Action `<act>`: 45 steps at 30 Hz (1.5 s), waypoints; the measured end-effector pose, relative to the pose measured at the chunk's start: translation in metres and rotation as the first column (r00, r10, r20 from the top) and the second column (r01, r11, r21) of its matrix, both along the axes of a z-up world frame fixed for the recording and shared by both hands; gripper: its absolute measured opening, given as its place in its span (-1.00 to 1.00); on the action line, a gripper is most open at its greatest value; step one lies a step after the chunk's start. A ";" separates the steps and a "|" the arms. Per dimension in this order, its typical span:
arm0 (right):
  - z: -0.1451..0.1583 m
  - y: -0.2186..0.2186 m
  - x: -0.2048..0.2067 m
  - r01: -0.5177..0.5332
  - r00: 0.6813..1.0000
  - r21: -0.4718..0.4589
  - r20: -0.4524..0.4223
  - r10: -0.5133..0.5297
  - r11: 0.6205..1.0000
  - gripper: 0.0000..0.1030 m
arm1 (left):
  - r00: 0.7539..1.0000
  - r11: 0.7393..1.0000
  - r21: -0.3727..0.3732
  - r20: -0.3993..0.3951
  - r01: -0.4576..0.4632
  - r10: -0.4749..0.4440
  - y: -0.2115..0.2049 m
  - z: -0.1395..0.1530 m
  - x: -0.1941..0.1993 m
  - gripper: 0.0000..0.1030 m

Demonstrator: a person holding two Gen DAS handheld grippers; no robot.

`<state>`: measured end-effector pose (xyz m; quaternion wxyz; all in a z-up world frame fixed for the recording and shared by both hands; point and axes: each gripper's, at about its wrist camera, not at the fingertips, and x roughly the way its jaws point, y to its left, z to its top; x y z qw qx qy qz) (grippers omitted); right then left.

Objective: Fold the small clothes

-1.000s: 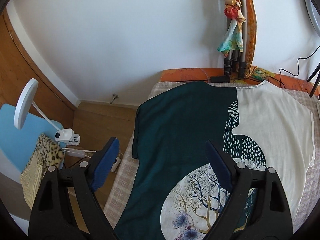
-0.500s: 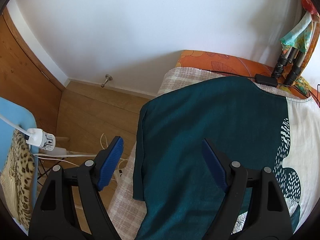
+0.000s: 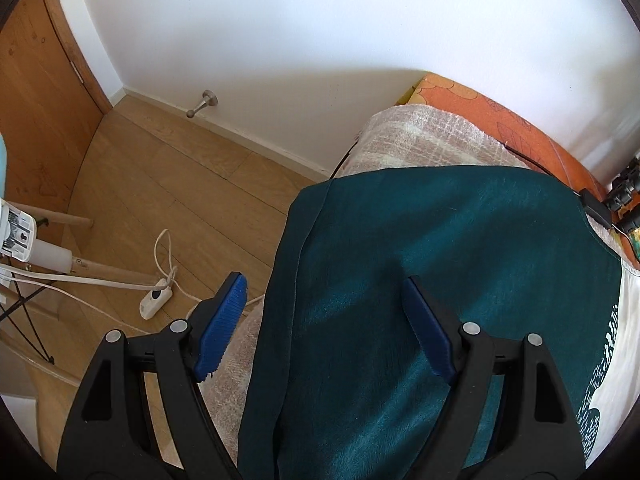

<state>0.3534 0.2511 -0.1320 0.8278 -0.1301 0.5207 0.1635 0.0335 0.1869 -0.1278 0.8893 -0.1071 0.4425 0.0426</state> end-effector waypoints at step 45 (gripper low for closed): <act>0.041 -0.307 -0.004 0.439 0.899 0.210 -0.091 -0.429 0.874 -0.75 | 0.879 0.860 -0.199 0.006 0.469 -0.478 -0.150 0.020 0.005 -0.99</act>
